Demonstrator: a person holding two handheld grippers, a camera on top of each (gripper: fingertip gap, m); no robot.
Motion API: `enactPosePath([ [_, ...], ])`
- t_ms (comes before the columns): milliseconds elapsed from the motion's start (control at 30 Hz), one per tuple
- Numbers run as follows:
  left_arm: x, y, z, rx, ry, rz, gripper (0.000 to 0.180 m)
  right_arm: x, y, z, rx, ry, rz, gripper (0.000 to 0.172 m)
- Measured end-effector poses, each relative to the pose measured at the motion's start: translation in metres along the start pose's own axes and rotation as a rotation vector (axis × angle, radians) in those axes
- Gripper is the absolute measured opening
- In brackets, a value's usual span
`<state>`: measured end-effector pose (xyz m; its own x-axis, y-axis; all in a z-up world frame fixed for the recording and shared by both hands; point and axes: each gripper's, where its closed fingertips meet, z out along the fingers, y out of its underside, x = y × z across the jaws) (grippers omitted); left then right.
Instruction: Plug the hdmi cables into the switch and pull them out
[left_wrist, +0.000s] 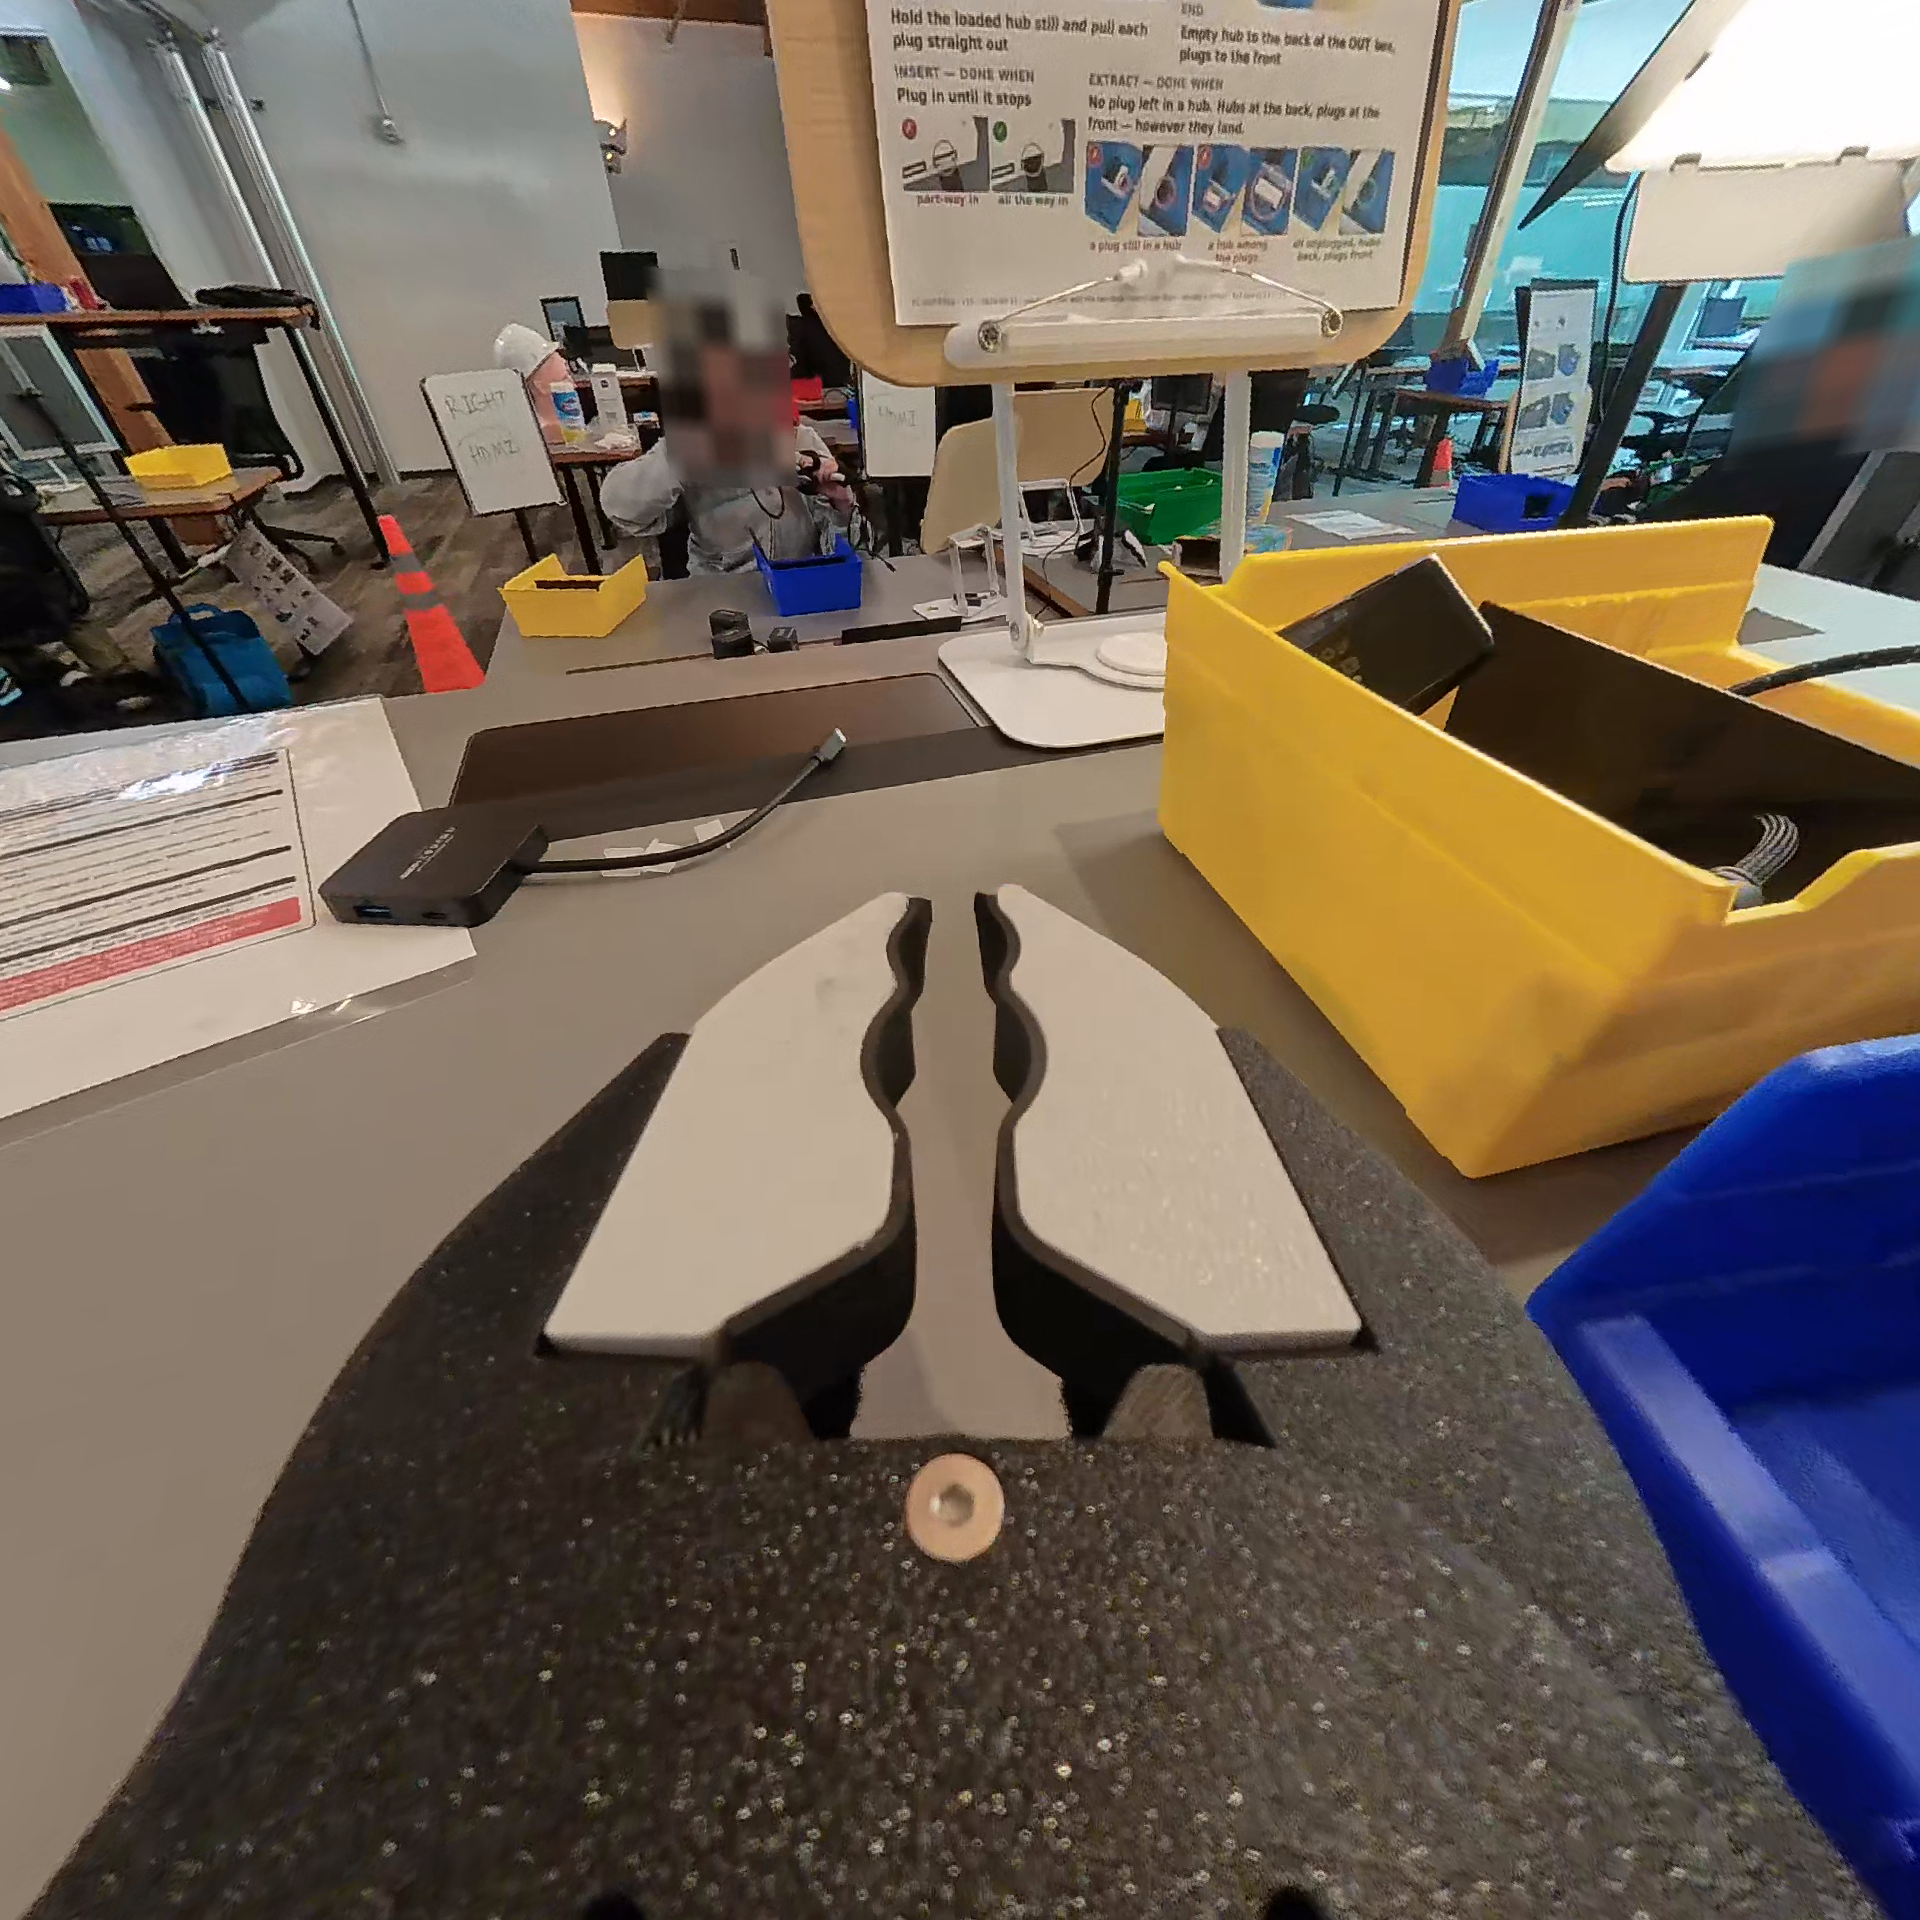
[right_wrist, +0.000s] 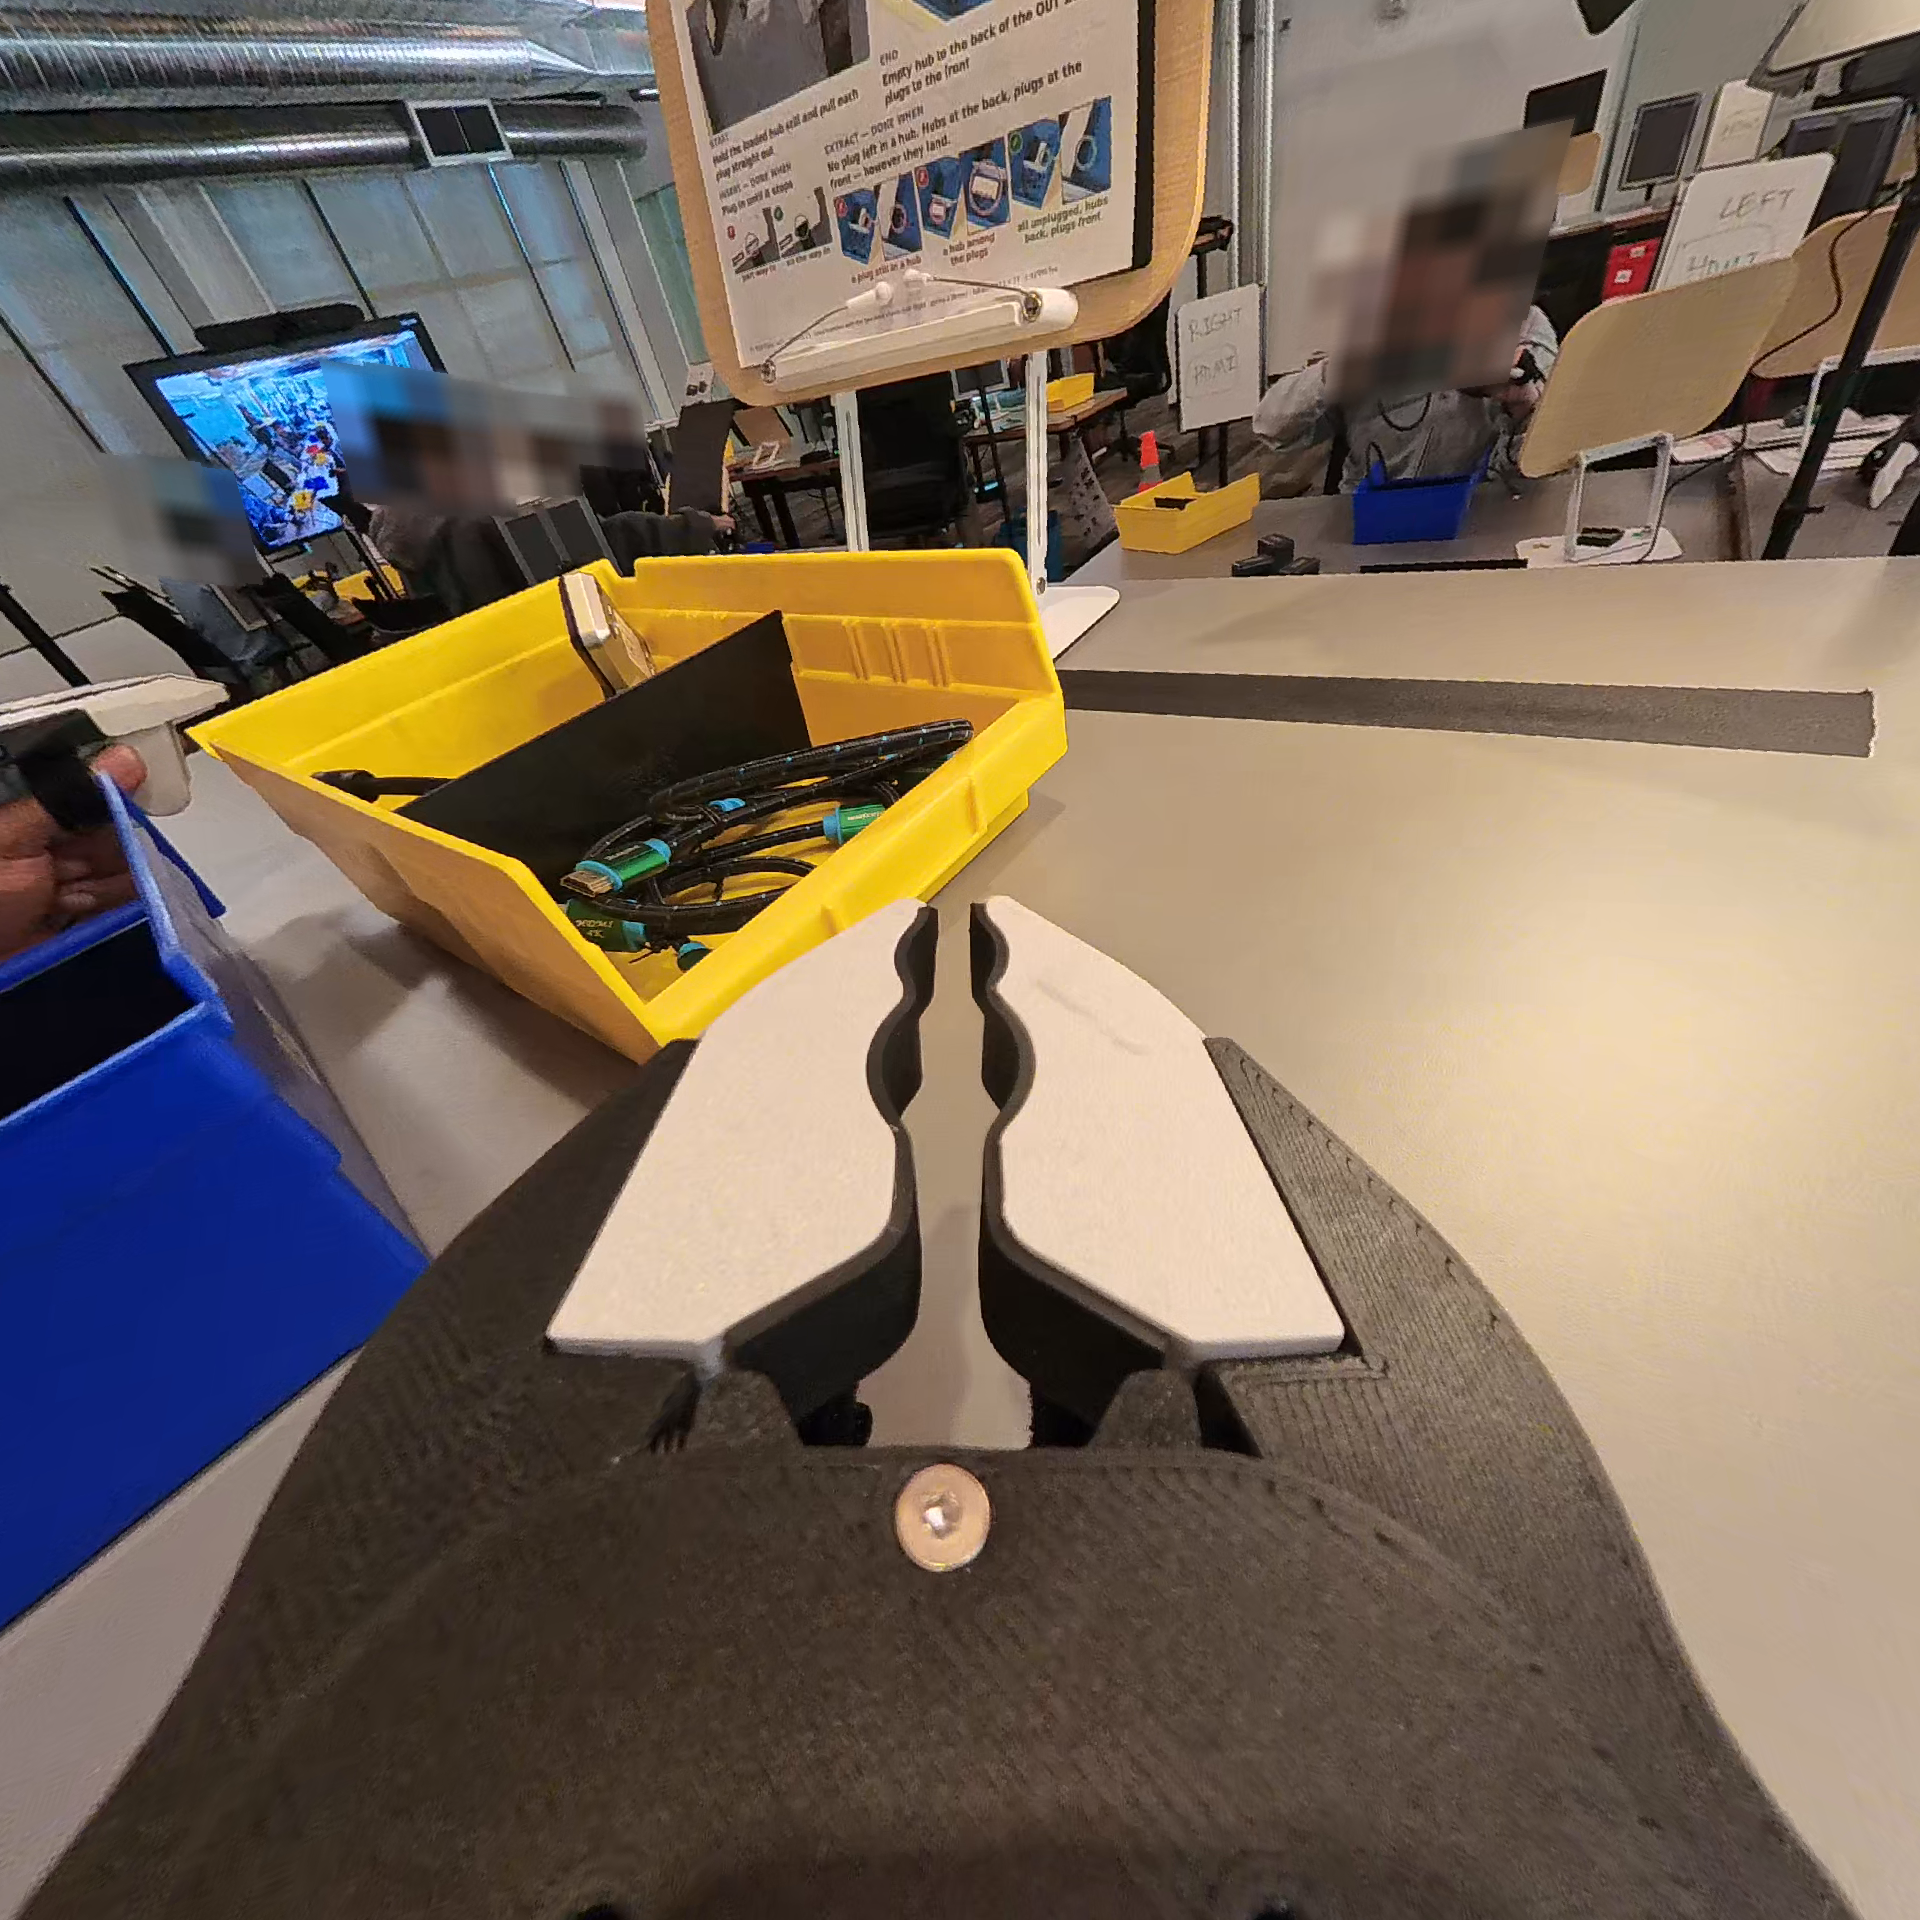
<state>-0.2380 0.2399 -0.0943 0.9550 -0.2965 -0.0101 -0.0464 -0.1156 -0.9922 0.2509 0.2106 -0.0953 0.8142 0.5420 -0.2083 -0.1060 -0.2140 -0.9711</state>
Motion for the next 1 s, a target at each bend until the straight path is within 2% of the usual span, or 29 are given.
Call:
enactPosePath([
  [767, 0.01, -0.001, -0.001, 0.012, 0.06, 0.019, 0.01, 0.0, 0.002, 0.0, -0.005, -0.008, -0.002, 0.005],
  [933, 0.016, 0.004, 0.003, -0.033, 0.104, 0.023, 0.012, -0.001, 0.004, 0.001, -0.024, -0.005, -0.021, 0.005],
  [1000, 0.019, 0.009, 0.008, -0.079, 0.143, -0.024, 0.016, -0.003, 0.009, 0.002, -0.063, 0.0, -0.021, 0.008],
])
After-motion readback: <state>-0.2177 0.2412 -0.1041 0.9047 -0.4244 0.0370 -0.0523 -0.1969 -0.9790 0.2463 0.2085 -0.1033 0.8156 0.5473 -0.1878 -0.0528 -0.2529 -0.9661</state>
